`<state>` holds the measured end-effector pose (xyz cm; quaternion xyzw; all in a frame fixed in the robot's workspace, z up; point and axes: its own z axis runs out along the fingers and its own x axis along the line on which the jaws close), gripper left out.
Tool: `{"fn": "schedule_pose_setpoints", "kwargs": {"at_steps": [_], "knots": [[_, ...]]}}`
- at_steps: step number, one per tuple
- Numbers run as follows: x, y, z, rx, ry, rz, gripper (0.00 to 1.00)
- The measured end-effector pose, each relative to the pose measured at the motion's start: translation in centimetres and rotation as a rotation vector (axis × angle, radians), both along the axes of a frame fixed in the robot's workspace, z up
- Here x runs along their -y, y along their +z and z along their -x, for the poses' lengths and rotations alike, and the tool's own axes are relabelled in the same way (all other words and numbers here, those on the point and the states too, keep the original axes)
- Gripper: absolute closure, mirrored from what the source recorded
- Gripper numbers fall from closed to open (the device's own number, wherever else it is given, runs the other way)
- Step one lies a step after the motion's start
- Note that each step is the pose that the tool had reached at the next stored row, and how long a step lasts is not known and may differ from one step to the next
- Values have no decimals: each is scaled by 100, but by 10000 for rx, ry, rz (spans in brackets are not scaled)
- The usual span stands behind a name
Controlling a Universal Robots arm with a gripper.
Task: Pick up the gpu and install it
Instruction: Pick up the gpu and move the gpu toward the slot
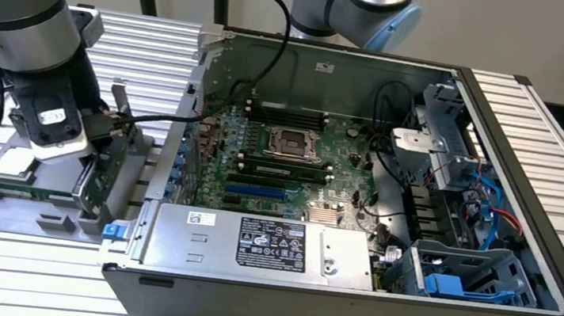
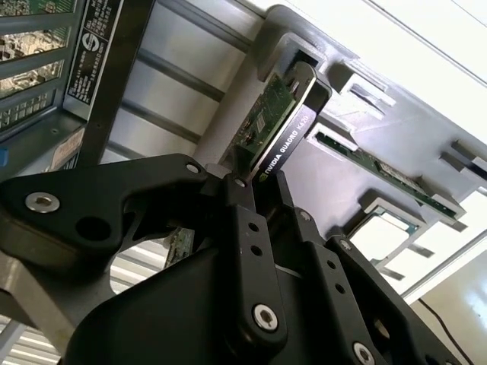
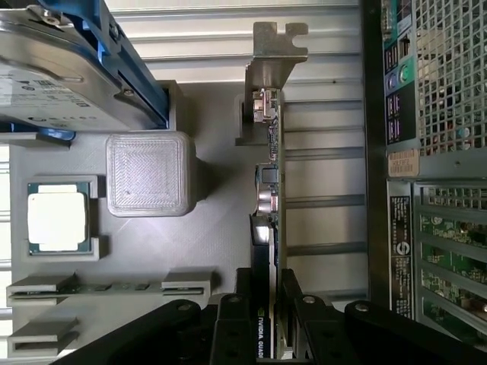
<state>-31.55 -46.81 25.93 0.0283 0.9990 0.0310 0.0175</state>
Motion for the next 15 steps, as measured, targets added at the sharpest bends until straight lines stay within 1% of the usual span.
{"fn": "schedule_pose_setpoints", "kwargs": {"at_steps": [15], "knots": [[0,126,0,0,0,-1,100]]}}
